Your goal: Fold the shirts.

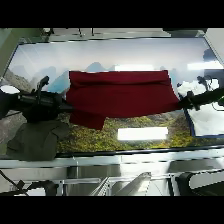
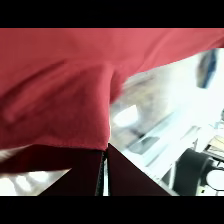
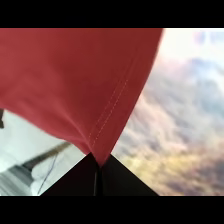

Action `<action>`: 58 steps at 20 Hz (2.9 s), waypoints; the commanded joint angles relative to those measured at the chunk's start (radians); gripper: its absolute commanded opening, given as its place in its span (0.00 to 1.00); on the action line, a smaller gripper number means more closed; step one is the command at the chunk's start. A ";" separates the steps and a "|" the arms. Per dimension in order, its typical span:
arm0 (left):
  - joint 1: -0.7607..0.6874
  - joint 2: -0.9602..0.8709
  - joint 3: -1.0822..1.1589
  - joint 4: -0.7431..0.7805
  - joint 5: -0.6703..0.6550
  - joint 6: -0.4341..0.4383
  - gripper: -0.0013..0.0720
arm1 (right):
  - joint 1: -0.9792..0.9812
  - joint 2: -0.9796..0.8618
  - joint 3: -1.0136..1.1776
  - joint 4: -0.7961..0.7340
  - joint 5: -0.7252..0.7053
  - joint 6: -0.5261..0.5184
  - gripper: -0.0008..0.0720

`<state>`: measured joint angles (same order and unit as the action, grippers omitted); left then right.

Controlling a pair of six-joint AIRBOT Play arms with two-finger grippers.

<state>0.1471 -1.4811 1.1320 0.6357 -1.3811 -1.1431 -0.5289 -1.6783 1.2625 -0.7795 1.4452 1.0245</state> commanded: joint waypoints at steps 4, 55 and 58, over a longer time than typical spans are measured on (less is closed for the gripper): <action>0.007 -0.015 0.266 -0.053 0.016 -0.008 0.05 | 0.025 0.056 0.077 0.171 -0.044 0.002 0.03; -0.208 -0.490 0.821 -0.052 0.150 0.106 0.04 | 0.190 -0.598 0.750 0.137 -0.288 0.146 0.79; -0.240 -0.490 0.821 -0.051 0.182 0.107 0.04 | 0.196 -0.610 0.750 0.142 -0.277 0.154 0.55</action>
<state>-0.0612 -1.9713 1.9564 0.5823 -1.2255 -1.0393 -0.3439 -2.2700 2.0048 -0.6334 1.1481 1.1610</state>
